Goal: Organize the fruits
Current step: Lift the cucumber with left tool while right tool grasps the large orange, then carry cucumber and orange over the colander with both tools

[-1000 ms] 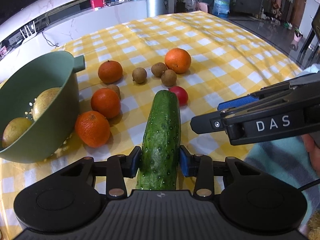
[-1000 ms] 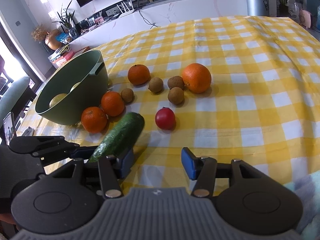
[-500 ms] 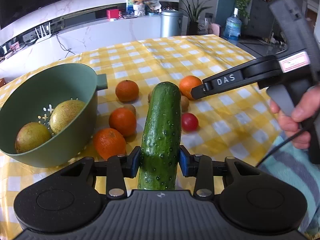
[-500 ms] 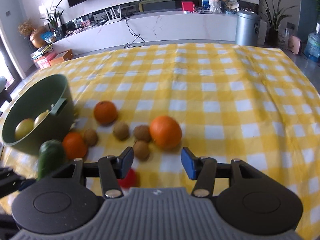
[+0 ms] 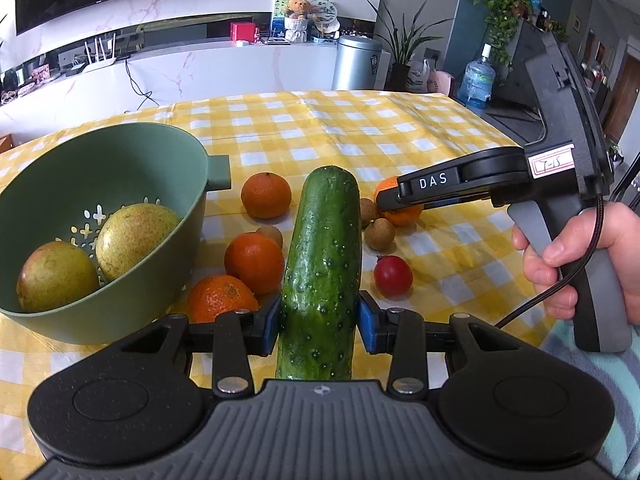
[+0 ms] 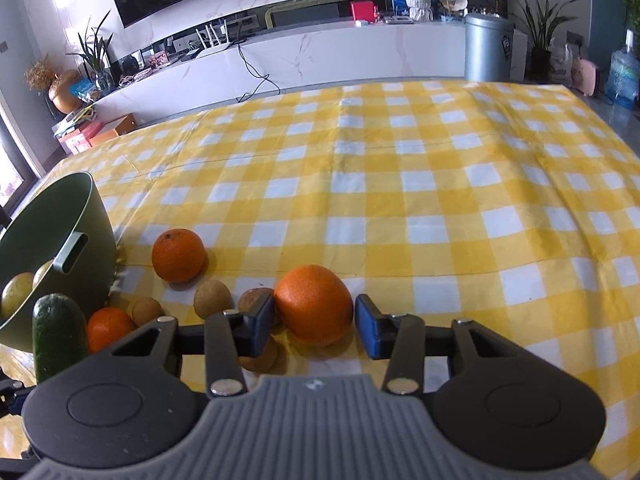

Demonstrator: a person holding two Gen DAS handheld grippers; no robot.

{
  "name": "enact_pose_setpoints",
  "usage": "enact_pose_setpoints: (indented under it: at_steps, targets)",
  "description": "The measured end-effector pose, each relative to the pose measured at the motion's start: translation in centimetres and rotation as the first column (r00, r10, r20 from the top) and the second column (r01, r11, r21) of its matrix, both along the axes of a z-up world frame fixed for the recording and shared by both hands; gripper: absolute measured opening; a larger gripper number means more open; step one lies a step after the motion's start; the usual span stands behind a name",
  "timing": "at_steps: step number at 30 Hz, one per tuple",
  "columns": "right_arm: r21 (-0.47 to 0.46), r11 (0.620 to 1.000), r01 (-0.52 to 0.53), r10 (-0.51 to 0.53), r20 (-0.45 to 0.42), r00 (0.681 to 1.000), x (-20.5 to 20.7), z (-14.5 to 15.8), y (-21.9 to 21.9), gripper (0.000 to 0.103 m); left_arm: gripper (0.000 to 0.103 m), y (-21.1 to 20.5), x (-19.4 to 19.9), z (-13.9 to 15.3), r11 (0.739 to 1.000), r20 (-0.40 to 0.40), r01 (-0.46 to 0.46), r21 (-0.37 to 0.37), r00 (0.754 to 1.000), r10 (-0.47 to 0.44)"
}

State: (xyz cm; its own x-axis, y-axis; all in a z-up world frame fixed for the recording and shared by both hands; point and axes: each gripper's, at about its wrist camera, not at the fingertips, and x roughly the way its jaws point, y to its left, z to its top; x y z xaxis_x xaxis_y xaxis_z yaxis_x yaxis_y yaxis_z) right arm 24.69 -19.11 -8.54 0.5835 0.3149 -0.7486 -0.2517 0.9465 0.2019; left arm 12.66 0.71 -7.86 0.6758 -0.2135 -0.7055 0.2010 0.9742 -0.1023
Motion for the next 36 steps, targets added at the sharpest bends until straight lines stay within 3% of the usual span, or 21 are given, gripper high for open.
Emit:
enact_pose_setpoints:
  at_steps: [10, 21, 30, 36]
  targets:
    - [0.005, 1.0, 0.013, -0.014, 0.036, 0.999, -0.5, 0.3, -0.3, 0.039, 0.044, 0.8, -0.5, 0.9, 0.999, 0.036, -0.034, -0.026, 0.999, 0.035]
    - [0.019, 0.999, -0.035, 0.03, 0.22, 0.975, -3.1, 3.2, 0.3, 0.039, 0.044, 1.9, -2.8, 6.5, 0.993, 0.224, -0.111, -0.041, 0.968, 0.118]
    - [0.112, 0.978, -0.175, 0.138, 0.276, 0.951, -5.2, 6.5, 2.0, 0.039, 0.044, 3.1, -2.7, 11.7, 0.97, 0.34, -0.187, 0.154, 0.932, 0.125]
    - [0.141, 0.947, -0.288, 0.238, 0.294, 0.926, -5.4, 9.0, 5.7, 0.038, 0.044, 3.9, -0.7, 11.2, 0.927, 0.341, -0.193, 0.321, 0.937, 0.077]
